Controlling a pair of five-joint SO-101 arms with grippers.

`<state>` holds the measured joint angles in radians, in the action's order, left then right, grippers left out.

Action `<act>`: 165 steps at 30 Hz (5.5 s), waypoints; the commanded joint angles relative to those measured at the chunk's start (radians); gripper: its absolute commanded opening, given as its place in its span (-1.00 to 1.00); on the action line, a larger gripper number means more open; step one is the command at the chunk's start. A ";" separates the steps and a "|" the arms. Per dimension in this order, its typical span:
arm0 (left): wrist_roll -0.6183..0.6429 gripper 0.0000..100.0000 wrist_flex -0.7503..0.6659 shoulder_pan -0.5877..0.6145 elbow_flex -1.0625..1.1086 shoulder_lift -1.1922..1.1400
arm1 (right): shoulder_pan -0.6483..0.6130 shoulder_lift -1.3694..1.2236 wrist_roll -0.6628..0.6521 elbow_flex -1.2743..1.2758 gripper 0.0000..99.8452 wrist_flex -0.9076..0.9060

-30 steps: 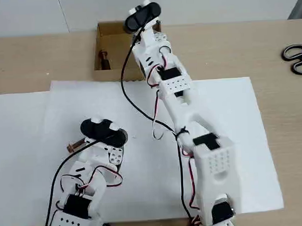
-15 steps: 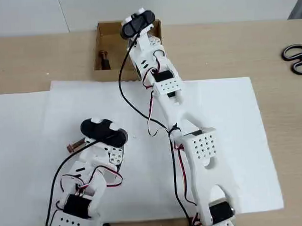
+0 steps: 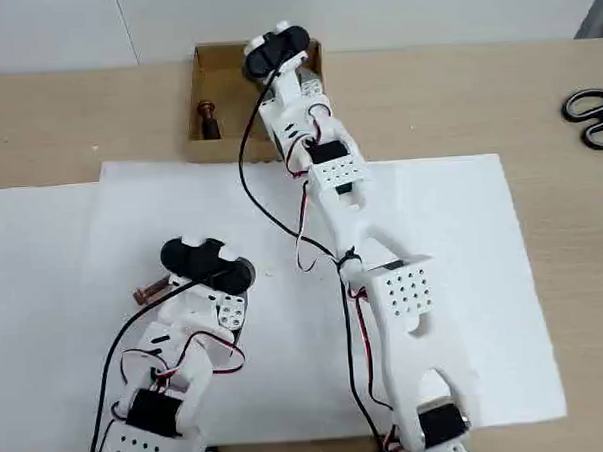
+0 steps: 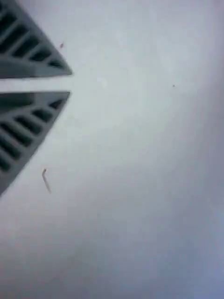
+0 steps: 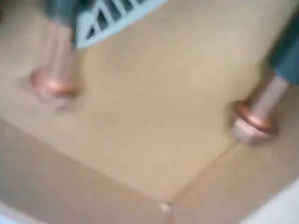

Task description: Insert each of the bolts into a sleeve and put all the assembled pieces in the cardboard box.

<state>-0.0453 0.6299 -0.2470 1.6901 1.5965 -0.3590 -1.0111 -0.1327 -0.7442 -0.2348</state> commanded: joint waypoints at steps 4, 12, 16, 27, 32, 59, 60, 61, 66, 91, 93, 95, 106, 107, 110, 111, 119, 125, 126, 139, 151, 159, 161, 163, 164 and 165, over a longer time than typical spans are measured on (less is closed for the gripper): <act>-0.003 -0.98 0.000 -0.003 -0.007 0.014 | 0.013 0.088 -0.011 -0.058 -0.55 -0.013; -0.003 -0.98 0.000 -0.003 -0.007 0.014 | 0.024 0.196 -0.011 -0.058 -0.55 -0.197; -0.003 -0.98 0.000 -0.003 -0.007 0.014 | 0.036 0.282 -0.011 -0.058 -0.55 -0.325; -0.003 -0.98 0.000 -0.003 -0.007 0.014 | 0.051 0.475 -0.009 -0.058 -0.55 -0.611; -0.003 -0.98 0.000 -0.003 -0.007 0.014 | 0.068 0.519 -0.011 -0.057 -0.55 -0.745; -0.003 -0.98 0.000 -0.003 -0.007 0.014 | 0.196 0.734 0.163 -0.054 -0.55 -1.188; -0.003 -0.98 0.000 -0.003 -0.007 0.014 | 0.199 0.723 0.163 -0.054 -0.55 -1.187; -0.003 -0.98 0.000 -0.003 -0.007 0.014 | 0.200 0.713 0.163 -0.054 -0.55 -1.179; -0.003 -0.98 0.000 -0.003 -0.007 0.014 | 0.223 0.674 0.164 -0.054 -0.55 -1.191; -0.003 -0.98 0.000 -0.003 -0.007 0.014 | 0.150 0.648 0.241 -0.029 -0.55 -1.415; -0.003 -0.98 0.000 -0.003 -0.007 0.014 | 0.150 0.664 0.241 -0.029 -0.55 -1.432; -0.003 -0.98 0.000 -0.003 -0.007 0.014 | 0.150 0.670 0.241 -0.028 -0.55 -1.437; -0.003 -0.98 0.000 -0.003 -0.007 0.014 | 0.148 0.679 0.233 0.014 -0.55 -1.440; -0.003 -0.98 0.000 -0.003 -0.007 0.014 | 0.145 0.680 0.233 0.026 -0.55 -1.440; -0.003 -0.98 0.000 -0.003 -0.007 0.014 | 0.143 0.714 0.233 0.060 -0.59 -1.440; -0.003 -0.98 0.000 -0.003 -0.007 0.014 | 0.145 0.740 0.233 0.075 -0.63 -1.440; -0.003 -0.98 0.000 -0.003 -0.007 0.014 | 0.148 0.960 0.207 0.264 -0.70 -1.417; -0.003 -0.98 0.000 -0.003 -0.007 0.014 | 0.143 1.115 0.213 0.381 -0.70 -1.417; -0.003 -0.98 0.000 -0.003 -0.007 0.014 | 0.143 1.145 0.213 0.404 -0.70 -1.417; -0.003 -0.98 0.000 -0.003 -0.007 0.014 | 0.142 1.664 0.212 0.847 -0.70 -1.365; -0.003 -0.98 0.000 -0.003 -0.007 0.014 | 0.079 2.121 0.213 1.200 -0.70 -1.310; -0.003 -0.98 0.000 -0.003 -0.007 0.014 | 0.079 2.348 0.215 1.413 -0.70 -1.310; -0.003 -0.98 0.000 -0.003 -0.007 0.014 | 0.084 2.414 0.233 1.464 -0.70 -1.310; -0.003 -0.98 0.000 -0.003 -0.007 0.014 | 0.097 2.479 0.236 1.504 -0.70 -1.290; -0.003 -0.98 0.000 -0.003 -0.007 0.014 | 0.116 2.508 0.238 1.528 -0.70 -1.270; -0.003 -0.98 0.000 -0.003 -0.007 0.014 | 0.128 2.537 0.238 1.551 -0.70 -1.253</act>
<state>-0.0468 0.6299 -0.2470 1.6901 1.5965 -0.2624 1.4622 0.0944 0.7718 -1.5405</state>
